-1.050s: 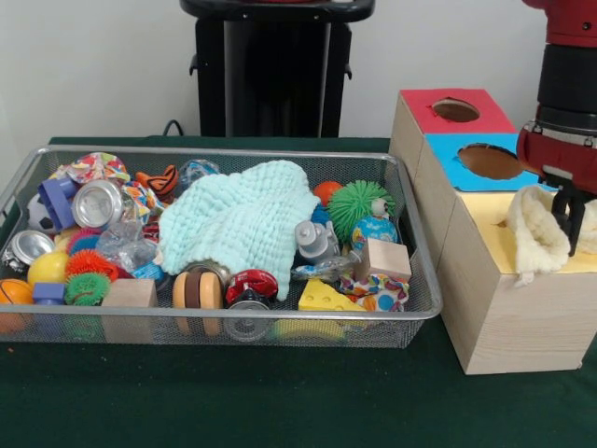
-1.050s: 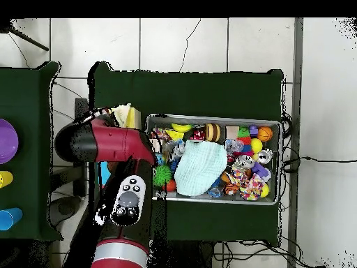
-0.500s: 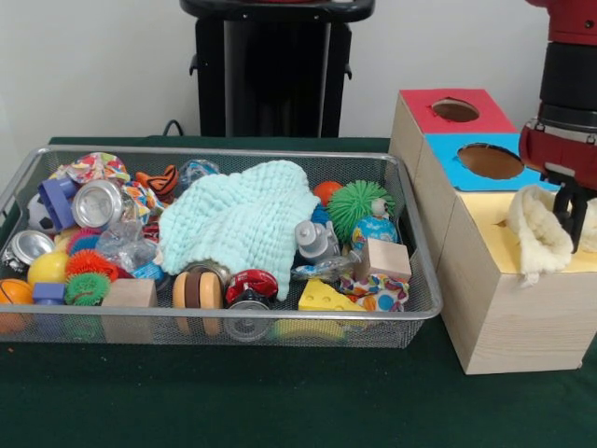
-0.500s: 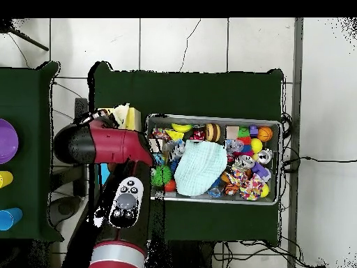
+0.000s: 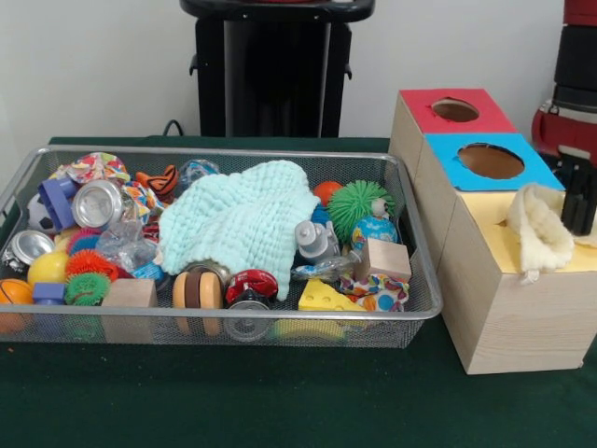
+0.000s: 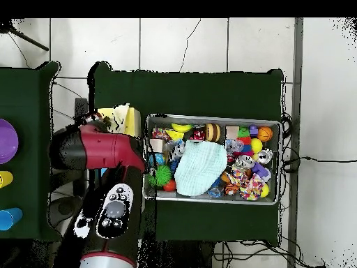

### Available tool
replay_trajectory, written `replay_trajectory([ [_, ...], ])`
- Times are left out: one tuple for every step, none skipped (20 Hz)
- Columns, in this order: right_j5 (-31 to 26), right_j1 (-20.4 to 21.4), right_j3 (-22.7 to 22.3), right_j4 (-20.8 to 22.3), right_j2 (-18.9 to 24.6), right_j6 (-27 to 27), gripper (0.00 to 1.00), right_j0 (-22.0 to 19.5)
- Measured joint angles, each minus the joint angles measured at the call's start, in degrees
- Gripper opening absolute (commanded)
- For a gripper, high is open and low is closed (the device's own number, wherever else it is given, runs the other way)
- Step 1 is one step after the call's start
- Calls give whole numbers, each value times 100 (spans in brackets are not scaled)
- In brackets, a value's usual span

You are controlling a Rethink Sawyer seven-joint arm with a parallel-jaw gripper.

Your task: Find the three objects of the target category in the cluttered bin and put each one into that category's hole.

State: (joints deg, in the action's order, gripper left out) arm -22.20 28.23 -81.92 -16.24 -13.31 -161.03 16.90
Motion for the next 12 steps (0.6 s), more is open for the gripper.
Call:
replay_trajectory([
  [-50, 39, -33, 0, -15, 0, 0, 29],
  [-100, 77, -66, 0, -30, 0, 0, 58],
  [-164, 118, -101, 0, -45, 0, 0, 89],
  [-229, 159, -139, 0, -55, 0, 0, 118],
  [-279, 191, -170, 1, -57, 0, 0, 135],
  [-330, 223, -200, 1, -58, 0, 0, 153],
  [-375, 250, -224, 1, -59, 0, 0, 164],
  [-416, 274, -243, 1, -59, 0, 0, 170],
  [-468, 308, -268, 1, -60, 0, 0, 169],
  [-483, 326, -281, 1, -60, 0, 0, 165],
  [-487, 337, -290, 1, -59, 0, 0, 161],
  [-486, 355, -308, 0, -60, 0, 0, 154],
])
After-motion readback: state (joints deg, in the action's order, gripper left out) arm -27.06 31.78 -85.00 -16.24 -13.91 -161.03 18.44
